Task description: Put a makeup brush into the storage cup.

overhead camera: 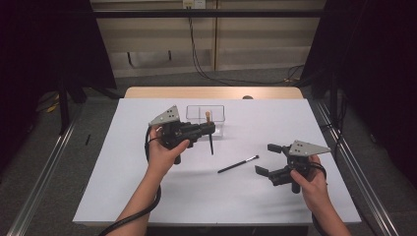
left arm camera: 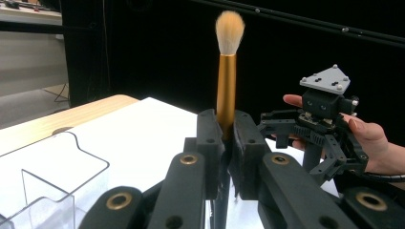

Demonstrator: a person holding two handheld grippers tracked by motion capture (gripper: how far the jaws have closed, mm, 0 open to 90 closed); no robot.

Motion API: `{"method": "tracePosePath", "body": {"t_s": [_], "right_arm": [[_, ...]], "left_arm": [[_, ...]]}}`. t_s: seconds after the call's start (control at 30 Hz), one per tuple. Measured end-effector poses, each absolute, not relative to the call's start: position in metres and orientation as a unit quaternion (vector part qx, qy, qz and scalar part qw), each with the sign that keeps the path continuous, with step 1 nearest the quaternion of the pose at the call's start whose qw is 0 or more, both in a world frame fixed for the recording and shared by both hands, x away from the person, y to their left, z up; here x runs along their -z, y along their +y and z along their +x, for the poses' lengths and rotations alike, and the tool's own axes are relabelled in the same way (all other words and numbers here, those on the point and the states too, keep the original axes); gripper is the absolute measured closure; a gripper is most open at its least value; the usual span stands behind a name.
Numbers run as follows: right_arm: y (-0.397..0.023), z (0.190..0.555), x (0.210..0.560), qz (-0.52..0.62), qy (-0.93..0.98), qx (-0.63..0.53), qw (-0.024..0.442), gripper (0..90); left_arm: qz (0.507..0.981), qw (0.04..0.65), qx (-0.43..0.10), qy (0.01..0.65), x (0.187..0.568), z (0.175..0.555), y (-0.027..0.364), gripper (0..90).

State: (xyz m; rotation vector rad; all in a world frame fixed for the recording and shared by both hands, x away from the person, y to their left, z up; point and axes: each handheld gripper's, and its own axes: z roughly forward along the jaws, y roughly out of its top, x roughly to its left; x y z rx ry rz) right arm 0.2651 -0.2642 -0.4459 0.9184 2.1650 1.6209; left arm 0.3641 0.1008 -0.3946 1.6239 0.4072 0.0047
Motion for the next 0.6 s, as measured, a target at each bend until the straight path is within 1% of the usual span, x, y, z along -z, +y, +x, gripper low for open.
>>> {"method": "tracePosePath", "body": {"t_s": [0.6], "right_arm": [[-0.282, 0.256, 0.452, 0.326, 0.751, -0.553, 0.153, 2.8]], "left_arm": [[0.723, 0.665, -0.014, 0.186, 0.394, 0.367, 0.108, 83.5]]}}
